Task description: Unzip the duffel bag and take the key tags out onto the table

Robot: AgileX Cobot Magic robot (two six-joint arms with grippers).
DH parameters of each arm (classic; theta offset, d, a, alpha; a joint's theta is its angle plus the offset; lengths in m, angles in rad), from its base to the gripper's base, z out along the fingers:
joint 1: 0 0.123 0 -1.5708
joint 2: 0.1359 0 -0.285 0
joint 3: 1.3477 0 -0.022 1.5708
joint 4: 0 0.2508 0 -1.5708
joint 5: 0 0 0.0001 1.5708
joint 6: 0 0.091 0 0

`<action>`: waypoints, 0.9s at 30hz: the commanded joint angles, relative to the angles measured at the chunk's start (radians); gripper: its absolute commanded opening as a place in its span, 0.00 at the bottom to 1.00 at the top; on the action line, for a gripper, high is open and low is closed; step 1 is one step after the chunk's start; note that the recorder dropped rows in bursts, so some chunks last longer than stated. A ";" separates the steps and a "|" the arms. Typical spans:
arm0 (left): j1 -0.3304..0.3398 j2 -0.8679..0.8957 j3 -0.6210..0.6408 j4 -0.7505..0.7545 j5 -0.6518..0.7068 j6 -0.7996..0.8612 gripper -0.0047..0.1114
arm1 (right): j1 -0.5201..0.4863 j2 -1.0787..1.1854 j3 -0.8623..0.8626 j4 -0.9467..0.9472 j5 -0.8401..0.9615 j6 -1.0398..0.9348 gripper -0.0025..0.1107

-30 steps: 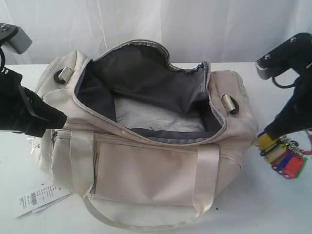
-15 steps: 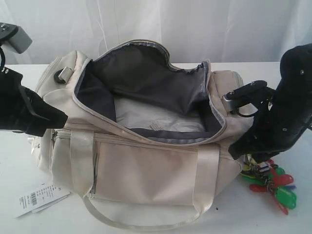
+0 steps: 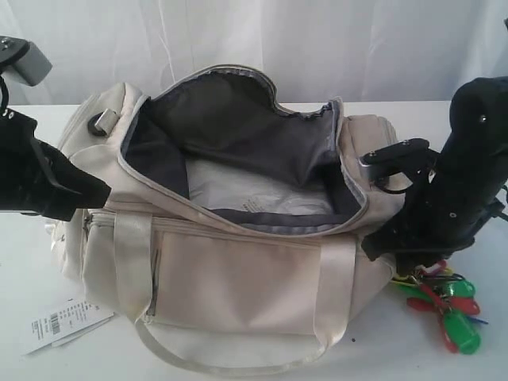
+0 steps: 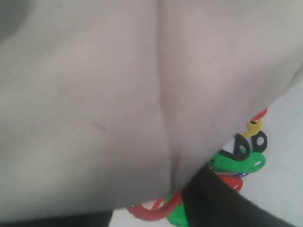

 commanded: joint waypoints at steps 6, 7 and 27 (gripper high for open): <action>-0.004 -0.007 0.006 -0.017 0.008 0.004 0.04 | -0.007 -0.150 -0.001 0.058 0.105 -0.006 0.54; -0.004 -0.007 0.006 -0.017 0.008 0.004 0.04 | -0.007 -0.174 -0.001 0.069 0.129 -0.006 0.54; -0.004 -0.007 0.006 0.020 -0.032 0.004 0.04 | -0.007 -0.949 0.070 0.190 -0.085 -0.140 0.02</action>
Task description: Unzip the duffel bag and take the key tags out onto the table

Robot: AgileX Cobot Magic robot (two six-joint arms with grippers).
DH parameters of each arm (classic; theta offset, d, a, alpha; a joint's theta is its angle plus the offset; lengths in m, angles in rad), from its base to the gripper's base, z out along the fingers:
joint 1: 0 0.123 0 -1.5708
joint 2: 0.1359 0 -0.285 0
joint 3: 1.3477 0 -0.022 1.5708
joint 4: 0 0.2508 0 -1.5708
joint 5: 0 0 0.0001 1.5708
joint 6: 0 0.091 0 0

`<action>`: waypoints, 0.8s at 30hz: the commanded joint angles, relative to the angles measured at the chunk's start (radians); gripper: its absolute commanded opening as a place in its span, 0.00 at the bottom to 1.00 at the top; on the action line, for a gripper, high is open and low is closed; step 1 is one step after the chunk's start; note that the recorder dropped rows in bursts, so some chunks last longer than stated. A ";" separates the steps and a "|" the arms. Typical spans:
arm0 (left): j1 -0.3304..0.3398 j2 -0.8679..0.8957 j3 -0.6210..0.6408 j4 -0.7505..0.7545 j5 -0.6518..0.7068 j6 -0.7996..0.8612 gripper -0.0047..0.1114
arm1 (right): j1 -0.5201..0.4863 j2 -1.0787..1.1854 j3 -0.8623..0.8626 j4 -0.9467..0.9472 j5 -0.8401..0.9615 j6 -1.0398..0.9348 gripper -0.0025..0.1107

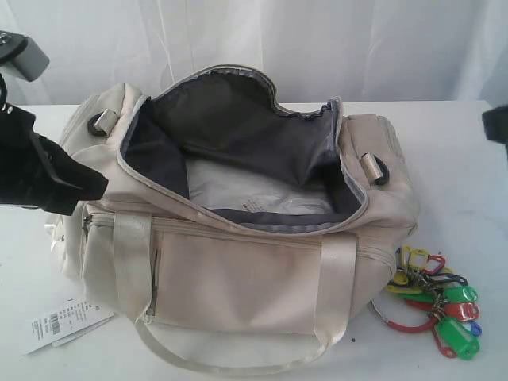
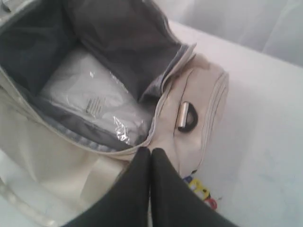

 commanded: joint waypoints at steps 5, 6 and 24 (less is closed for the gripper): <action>-0.004 -0.007 0.006 -0.001 0.007 0.004 0.04 | -0.001 -0.157 0.008 0.008 -0.031 -0.011 0.02; -0.004 -0.007 0.006 -0.001 0.007 0.004 0.04 | -0.001 -0.161 0.008 0.008 -0.031 -0.011 0.02; -0.004 -0.009 0.006 -0.001 0.005 0.004 0.04 | -0.001 -0.166 0.008 0.008 -0.026 -0.011 0.02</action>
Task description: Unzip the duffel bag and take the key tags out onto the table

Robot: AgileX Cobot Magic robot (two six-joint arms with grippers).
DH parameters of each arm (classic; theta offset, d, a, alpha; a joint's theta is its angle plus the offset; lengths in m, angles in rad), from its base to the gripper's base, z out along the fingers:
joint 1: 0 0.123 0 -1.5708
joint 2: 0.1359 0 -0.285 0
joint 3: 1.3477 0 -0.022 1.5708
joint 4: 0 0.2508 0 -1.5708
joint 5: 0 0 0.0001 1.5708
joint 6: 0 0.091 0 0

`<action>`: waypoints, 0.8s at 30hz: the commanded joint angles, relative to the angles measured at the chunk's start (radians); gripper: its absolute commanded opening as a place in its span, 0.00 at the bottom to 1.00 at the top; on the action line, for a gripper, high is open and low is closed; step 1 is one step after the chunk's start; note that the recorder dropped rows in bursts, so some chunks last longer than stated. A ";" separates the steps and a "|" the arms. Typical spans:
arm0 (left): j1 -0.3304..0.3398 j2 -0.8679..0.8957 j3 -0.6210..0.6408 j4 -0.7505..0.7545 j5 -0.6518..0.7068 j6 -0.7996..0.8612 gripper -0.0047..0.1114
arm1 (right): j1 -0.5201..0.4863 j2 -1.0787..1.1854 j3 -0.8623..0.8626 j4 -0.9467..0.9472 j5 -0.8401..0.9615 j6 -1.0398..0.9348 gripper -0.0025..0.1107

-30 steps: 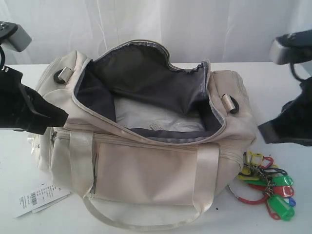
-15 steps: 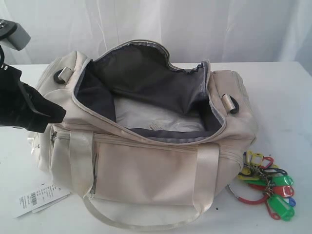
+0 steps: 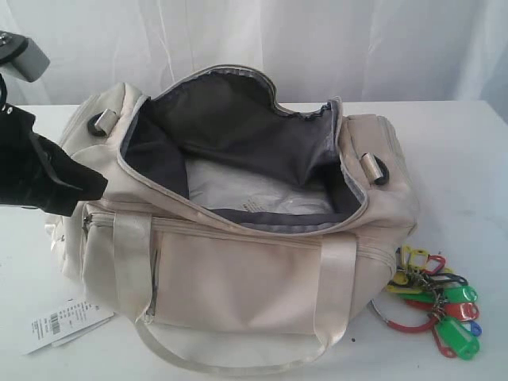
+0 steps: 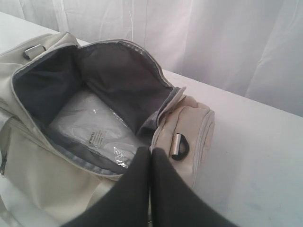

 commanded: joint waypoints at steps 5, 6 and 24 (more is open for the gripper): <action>0.004 -0.080 0.006 -0.004 0.007 0.004 0.04 | -0.001 -0.005 0.008 0.005 -0.006 -0.009 0.02; 0.015 -0.112 0.006 -0.004 0.007 0.004 0.04 | -0.001 -0.005 0.008 0.005 -0.006 -0.009 0.02; 0.357 -0.803 0.006 -0.004 -0.031 0.004 0.04 | -0.001 -0.005 0.008 0.005 -0.006 -0.009 0.02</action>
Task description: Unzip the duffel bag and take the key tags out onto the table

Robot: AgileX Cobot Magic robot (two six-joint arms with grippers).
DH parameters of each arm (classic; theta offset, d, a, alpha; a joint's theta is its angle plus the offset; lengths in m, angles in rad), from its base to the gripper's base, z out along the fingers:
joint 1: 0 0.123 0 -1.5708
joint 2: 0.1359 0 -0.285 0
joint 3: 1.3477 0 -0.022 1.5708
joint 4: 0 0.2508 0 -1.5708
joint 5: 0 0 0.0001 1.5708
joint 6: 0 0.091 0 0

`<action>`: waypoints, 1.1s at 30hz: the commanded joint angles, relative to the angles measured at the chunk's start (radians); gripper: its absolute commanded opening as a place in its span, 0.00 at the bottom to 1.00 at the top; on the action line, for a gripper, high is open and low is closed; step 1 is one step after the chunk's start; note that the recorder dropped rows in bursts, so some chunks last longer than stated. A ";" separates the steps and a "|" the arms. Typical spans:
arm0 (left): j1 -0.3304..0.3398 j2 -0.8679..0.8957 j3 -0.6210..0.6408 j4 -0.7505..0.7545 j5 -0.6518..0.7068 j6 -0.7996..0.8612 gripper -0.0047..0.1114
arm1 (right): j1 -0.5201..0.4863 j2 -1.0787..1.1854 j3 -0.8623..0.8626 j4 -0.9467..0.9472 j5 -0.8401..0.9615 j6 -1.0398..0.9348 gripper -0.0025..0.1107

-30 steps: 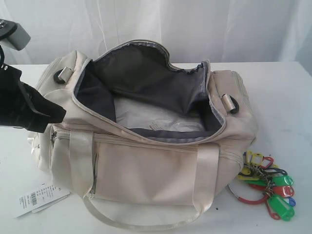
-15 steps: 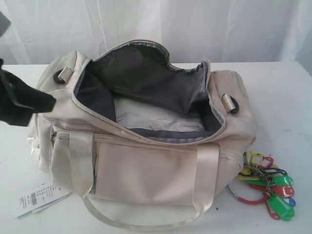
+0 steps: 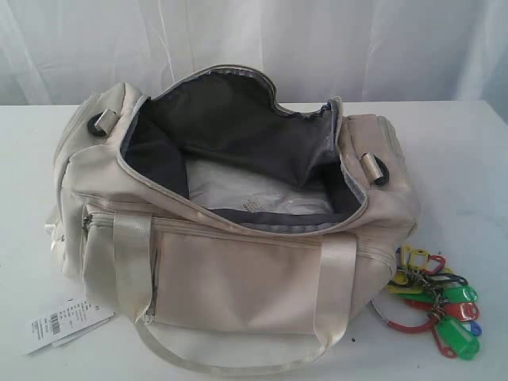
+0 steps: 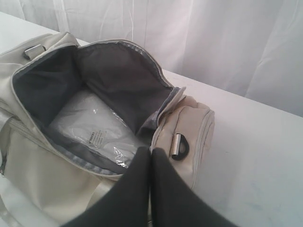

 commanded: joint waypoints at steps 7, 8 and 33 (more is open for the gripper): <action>0.086 -0.246 0.006 -0.009 -0.007 0.004 0.04 | -0.001 -0.005 0.008 0.005 -0.006 -0.009 0.02; 0.087 -0.260 0.006 -0.009 -0.007 0.004 0.04 | -0.001 -0.005 0.008 0.005 -0.006 -0.009 0.02; 0.087 -0.383 0.211 0.002 0.095 0.004 0.04 | -0.001 -0.012 0.008 0.007 0.001 -0.009 0.02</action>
